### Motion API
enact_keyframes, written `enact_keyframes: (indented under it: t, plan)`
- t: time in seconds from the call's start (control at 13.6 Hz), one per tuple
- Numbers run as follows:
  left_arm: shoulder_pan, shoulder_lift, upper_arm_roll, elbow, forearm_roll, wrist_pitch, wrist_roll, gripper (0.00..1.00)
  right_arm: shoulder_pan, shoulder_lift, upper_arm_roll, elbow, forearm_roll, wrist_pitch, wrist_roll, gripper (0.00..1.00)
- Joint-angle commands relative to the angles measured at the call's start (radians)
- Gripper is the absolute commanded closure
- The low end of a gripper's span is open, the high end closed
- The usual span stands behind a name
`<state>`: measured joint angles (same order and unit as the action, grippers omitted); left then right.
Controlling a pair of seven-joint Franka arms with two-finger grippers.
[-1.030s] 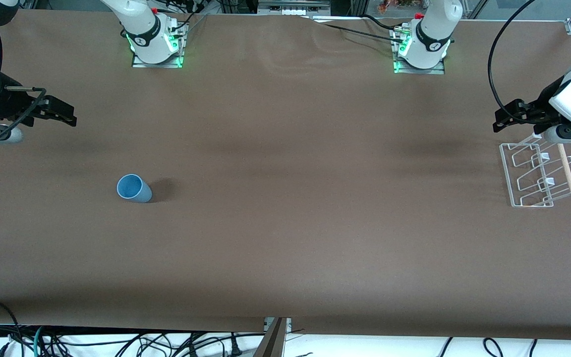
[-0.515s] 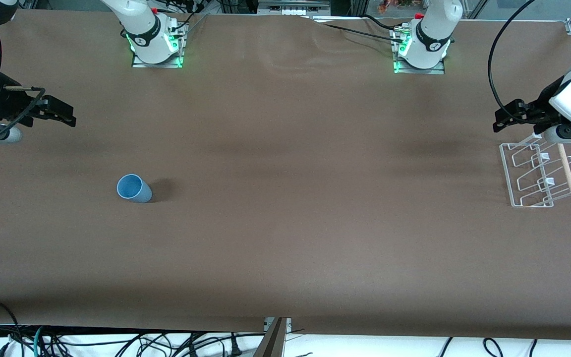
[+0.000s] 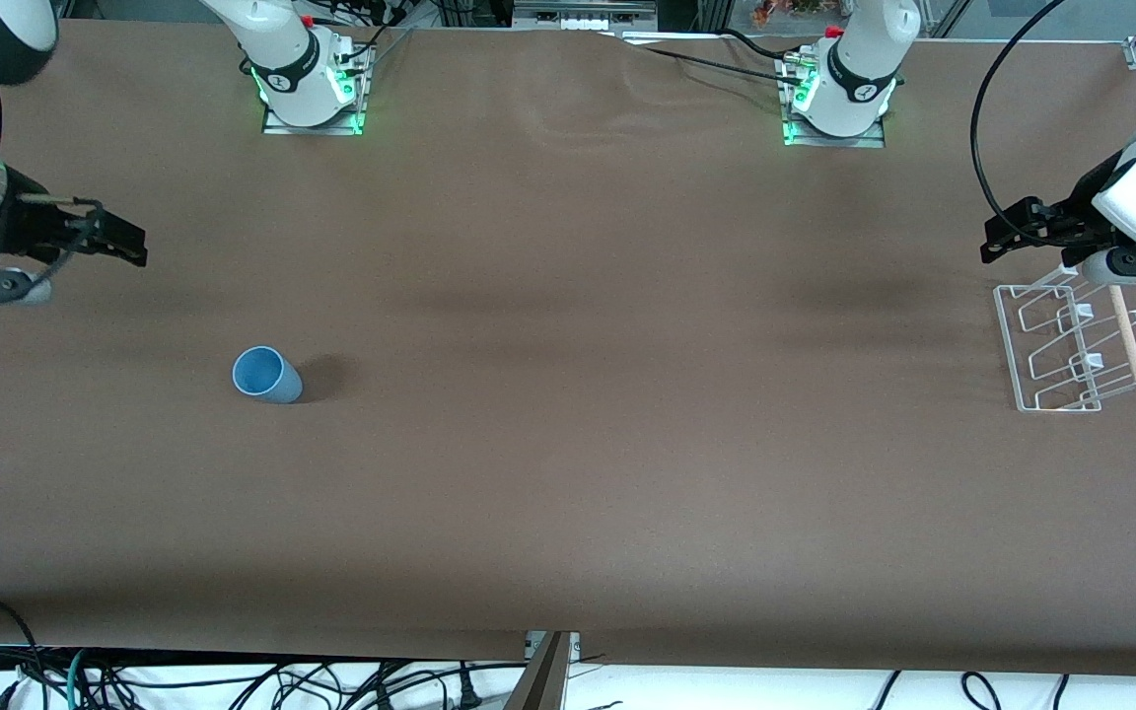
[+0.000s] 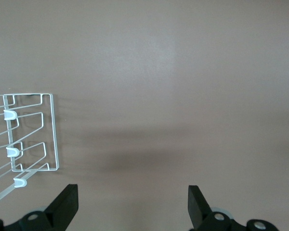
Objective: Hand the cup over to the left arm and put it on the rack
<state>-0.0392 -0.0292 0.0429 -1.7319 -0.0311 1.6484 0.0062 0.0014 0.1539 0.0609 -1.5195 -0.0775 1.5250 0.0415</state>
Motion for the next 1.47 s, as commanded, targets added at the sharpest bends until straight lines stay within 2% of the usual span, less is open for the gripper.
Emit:
enact_keyframes:
  t: [0.0, 0.29, 0.59, 0.96, 1.4]
  plan:
    - [-0.001, 0.008, -0.005, 0.023, 0.023, -0.019, -0.015, 0.0, -0.009, 0.071, 0.005, 0.021, -0.019, 0.038, -0.011, 0.0]
    - [-0.001, 0.008, -0.005, 0.023, 0.023, -0.019, -0.015, 0.0, -0.015, 0.14, 0.0, -0.039, -0.021, 0.159, -0.011, 0.0]
    - [-0.001, 0.008, -0.005, 0.021, 0.023, -0.019, -0.015, 0.0, -0.02, 0.168, 0.0, -0.198, -0.021, 0.395, -0.006, 0.0]
    - [-0.001, 0.008, -0.005, 0.023, 0.023, -0.019, -0.015, 0.0, -0.02, 0.213, -0.004, -0.338, -0.019, 0.625, -0.008, 0.0]
    - [-0.001, 0.008, -0.005, 0.023, 0.023, -0.019, -0.015, 0.0, -0.021, 0.236, -0.013, -0.426, -0.013, 0.75, -0.008, 0.0]
